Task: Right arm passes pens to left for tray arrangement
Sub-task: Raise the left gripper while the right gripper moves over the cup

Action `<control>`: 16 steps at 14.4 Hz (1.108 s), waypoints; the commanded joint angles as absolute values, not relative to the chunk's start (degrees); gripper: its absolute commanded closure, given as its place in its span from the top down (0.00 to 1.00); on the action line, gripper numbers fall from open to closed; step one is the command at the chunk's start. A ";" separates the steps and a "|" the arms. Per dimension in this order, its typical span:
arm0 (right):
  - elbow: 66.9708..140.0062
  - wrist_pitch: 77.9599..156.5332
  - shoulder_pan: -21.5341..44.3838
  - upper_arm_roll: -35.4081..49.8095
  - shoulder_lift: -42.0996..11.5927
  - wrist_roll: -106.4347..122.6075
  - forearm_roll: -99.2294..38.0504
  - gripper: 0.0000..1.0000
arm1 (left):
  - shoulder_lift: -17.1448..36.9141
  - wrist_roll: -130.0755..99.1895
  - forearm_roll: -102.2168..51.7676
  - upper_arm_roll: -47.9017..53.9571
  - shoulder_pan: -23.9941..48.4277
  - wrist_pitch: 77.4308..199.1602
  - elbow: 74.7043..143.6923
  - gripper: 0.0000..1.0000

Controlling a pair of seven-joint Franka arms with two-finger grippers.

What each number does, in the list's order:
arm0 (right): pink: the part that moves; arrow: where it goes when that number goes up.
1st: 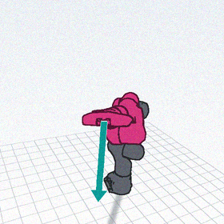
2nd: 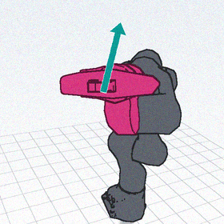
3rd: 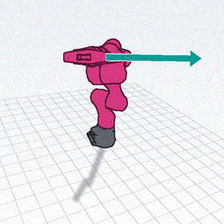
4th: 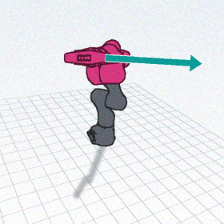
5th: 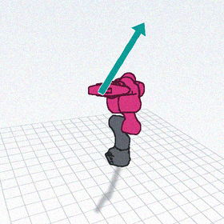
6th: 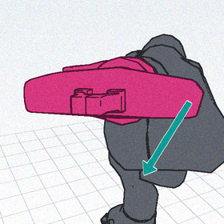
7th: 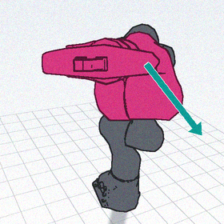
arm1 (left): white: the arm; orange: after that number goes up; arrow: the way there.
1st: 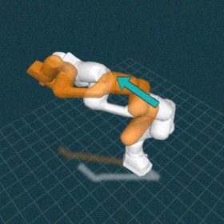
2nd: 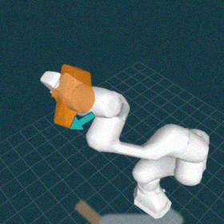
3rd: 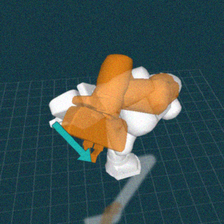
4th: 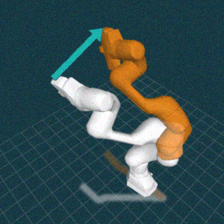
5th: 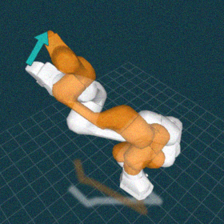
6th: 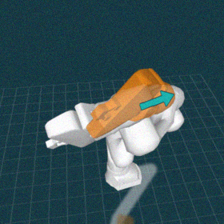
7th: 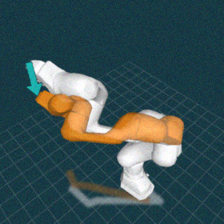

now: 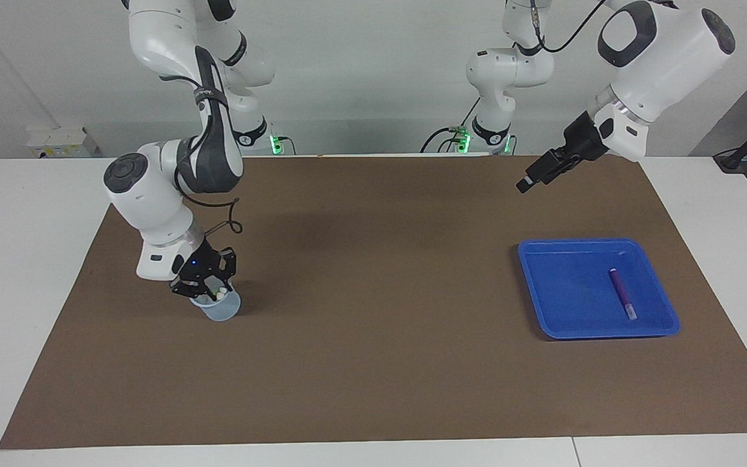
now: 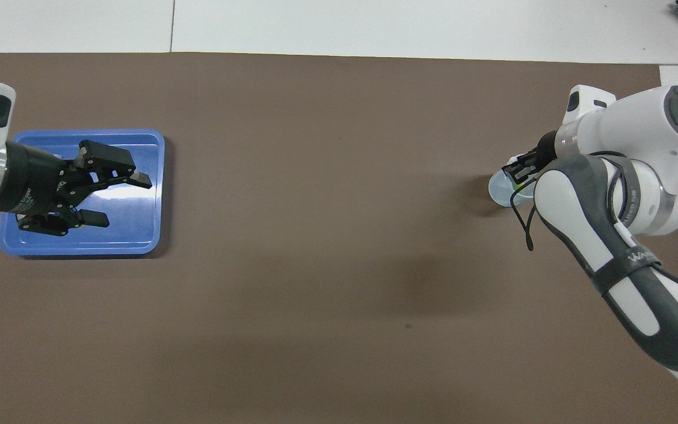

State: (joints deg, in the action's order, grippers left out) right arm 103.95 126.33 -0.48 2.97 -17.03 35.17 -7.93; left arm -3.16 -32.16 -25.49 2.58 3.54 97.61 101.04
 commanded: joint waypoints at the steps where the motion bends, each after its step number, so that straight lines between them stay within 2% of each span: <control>1: 104.24 125.69 -1.58 3.52 -16.88 37.09 -8.70 0.27 | -5.36 -35.85 -27.33 1.93 5.18 100.28 104.06 0.97; 3: 104.24 125.68 -1.76 3.52 -16.88 37.09 -8.70 0.20 | -5.62 -35.77 -27.42 1.85 5.19 100.55 104.32 0.97; 8: 104.33 125.33 -1.76 3.60 -16.88 37.09 -8.70 0.20 | -6.06 -36.82 -28.47 1.93 5.53 102.38 105.99 0.97; 10: 104.33 125.51 -1.76 3.60 -16.88 37.09 -8.79 0.24 | -6.59 -37.00 -29.79 1.85 5.19 102.57 106.70 0.97; 12: 104.41 126.38 -1.50 3.52 -16.88 36.91 -8.79 0.35 | -6.59 -37.18 -30.41 1.85 5.45 102.66 106.61 0.97; 16: 104.76 127.53 -1.32 3.60 -16.96 36.91 -8.79 0.36 | -6.50 -39.81 -32.43 1.85 5.62 103.71 106.61 0.97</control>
State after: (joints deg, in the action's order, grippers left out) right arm 103.99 126.39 -0.66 3.06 -17.09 35.19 -7.93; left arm -4.54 -38.35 -31.22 2.61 4.48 101.73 104.13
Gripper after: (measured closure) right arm 0.634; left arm 0.031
